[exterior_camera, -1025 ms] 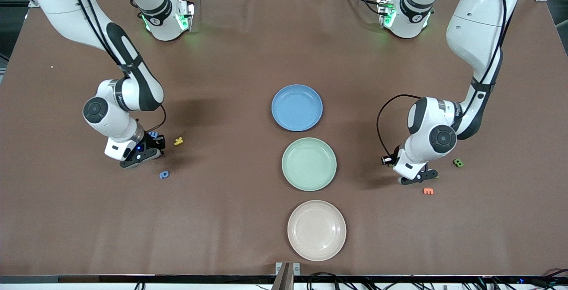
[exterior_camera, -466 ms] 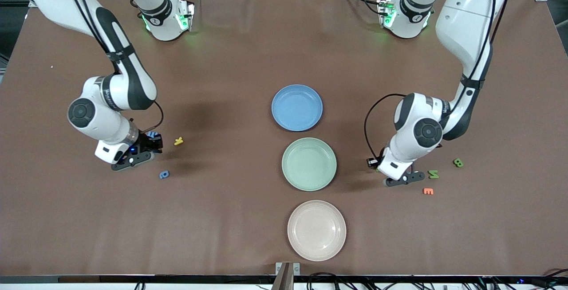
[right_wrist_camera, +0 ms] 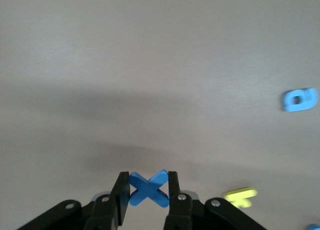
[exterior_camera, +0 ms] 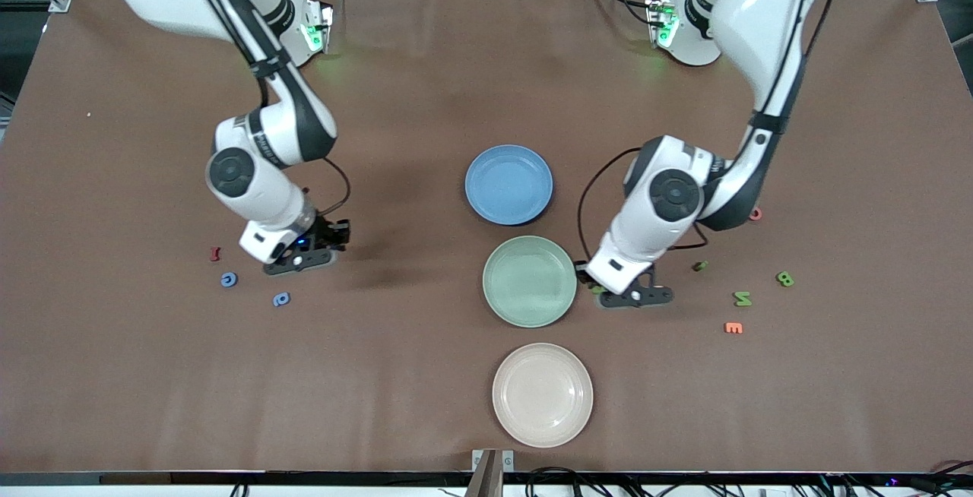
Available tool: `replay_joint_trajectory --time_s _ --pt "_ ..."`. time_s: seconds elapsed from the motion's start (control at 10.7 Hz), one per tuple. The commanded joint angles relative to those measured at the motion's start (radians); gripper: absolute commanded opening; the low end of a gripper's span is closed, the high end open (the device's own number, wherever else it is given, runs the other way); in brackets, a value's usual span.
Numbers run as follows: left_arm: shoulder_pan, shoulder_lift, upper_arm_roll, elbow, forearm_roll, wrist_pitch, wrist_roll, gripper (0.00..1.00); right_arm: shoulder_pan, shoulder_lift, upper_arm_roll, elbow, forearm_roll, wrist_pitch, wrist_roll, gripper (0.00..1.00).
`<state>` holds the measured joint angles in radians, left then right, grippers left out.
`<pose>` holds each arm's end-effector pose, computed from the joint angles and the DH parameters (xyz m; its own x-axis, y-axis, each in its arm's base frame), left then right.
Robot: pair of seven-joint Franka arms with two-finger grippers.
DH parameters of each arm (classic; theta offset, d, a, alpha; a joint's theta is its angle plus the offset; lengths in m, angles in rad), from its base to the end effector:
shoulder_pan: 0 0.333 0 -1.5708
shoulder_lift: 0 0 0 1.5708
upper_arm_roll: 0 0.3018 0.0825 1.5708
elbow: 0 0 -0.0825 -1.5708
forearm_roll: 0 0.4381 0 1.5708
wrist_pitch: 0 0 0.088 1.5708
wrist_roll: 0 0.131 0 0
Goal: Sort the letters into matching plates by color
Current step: 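Place the p on the green plate while the right gripper carries x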
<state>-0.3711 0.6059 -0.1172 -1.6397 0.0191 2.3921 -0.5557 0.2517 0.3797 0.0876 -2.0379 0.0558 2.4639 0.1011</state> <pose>0.6570 -0.3404 0.2107 0.9913 0.0858 0.0999 0.0733 -0.9897 0.1228 0.5979 0.2128 0.1833 0.9818 0.1859 0.0381 0.1883 -0.9793 -0.0736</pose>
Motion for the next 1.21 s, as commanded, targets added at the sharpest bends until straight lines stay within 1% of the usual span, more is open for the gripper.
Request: replay_joint_trajectory --time_s 0.0,0.09,0.19,0.28,0.37,0.47,0.56,0.65,0.84,0.93,1.02,1.12 --pt "-0.086 0.109 0.01 0.129 0.018 -0.004 -0.145 0.0 0.13 -0.012 -0.002 0.007 -0.002 -0.014 0.18 0.22" --pt "-0.094 0.115 0.008 0.13 0.016 -0.001 -0.153 0.0 0.171 -0.01 -0.002 0.015 -0.002 -0.013 0.221 0.22" --pt "-0.097 0.115 0.008 0.13 0.015 -0.001 -0.159 0.14 0.22 -0.004 0.0 0.033 -0.002 -0.019 0.27 0.22" --pt "-0.098 0.114 0.007 0.13 0.015 -0.001 -0.168 0.42 0.28 0.011 -0.002 0.068 -0.002 -0.035 0.334 0.22" --pt "-0.104 0.109 0.007 0.13 0.021 -0.001 -0.18 0.86 0.337 0.039 0.0 0.12 -0.002 -0.067 0.389 0.22" --pt "-0.104 0.103 0.007 0.13 0.027 -0.001 -0.181 1.0 0.387 0.069 -0.002 0.177 -0.002 -0.1 0.435 0.22" --pt "-0.103 0.089 0.011 0.127 0.028 -0.008 -0.179 1.0 0.44 0.112 -0.002 0.235 -0.002 -0.115 0.478 0.22" --pt "-0.086 0.069 0.016 0.117 0.033 -0.036 -0.171 1.0 0.478 0.142 -0.002 0.264 -0.002 -0.115 0.512 0.22" --pt "-0.005 0.011 0.016 0.113 0.091 -0.195 -0.121 1.0 0.546 0.185 -0.002 0.298 -0.002 -0.115 0.546 0.22" --pt "0.047 -0.013 0.013 0.104 0.114 -0.252 -0.019 1.0 0.563 0.198 -0.002 0.304 -0.002 -0.114 0.566 0.23" --pt "0.093 -0.041 0.013 0.071 0.116 -0.267 0.131 1.0 0.572 0.212 -0.002 0.314 -0.002 -0.114 0.583 0.28" --pt "0.153 -0.05 0.011 0.052 0.116 -0.266 0.293 1.0 0.577 0.228 -0.002 0.327 -0.002 -0.114 0.588 0.37"
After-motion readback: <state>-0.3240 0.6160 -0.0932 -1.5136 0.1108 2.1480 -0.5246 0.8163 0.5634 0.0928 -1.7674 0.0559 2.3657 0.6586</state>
